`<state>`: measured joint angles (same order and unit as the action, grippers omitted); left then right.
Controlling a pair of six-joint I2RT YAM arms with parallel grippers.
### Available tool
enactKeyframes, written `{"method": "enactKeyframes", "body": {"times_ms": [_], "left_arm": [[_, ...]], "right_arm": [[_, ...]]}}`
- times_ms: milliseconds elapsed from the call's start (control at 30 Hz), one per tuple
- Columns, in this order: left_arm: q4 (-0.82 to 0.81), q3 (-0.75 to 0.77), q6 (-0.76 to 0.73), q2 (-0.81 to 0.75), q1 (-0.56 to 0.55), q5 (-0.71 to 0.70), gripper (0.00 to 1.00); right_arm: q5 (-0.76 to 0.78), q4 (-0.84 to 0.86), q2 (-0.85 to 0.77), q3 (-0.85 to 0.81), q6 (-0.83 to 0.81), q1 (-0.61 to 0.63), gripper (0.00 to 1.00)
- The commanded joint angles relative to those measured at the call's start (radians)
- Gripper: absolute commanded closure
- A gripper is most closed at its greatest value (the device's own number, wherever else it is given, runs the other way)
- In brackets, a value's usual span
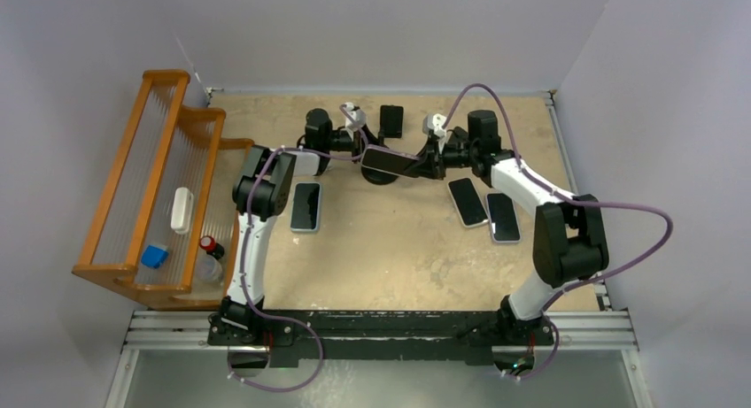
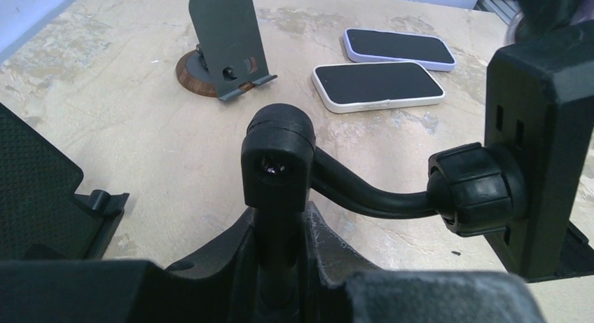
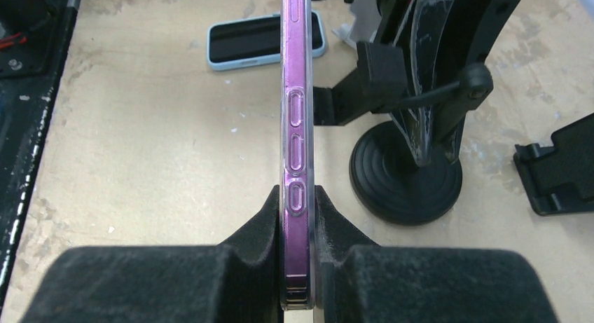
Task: Place the phone on the phone stand
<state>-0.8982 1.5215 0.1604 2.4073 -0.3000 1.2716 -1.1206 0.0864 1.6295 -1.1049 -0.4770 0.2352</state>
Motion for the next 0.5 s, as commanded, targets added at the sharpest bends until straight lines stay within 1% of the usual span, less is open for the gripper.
{"method": "enactKeyframes", "body": {"times_ms": [0,133,267,467], "left_arm": [[0.029,0.023,0.019,0.021,0.018,0.072,1.00],[-0.017,0.017,0.049,0.031,0.018,0.085,1.00],[-0.085,-0.003,0.084,0.033,0.025,0.092,1.00],[-0.335,-0.014,0.289,0.064,0.063,0.108,1.00]], "right_arm": [[-0.021,0.038,0.005,-0.034,-0.064,0.001,1.00],[0.004,0.024,0.032,-0.043,-0.063,0.002,1.00],[0.041,-0.036,0.074,-0.074,-0.073,0.001,1.00],[0.066,-0.069,0.148,-0.102,-0.093,0.000,1.00]]}}
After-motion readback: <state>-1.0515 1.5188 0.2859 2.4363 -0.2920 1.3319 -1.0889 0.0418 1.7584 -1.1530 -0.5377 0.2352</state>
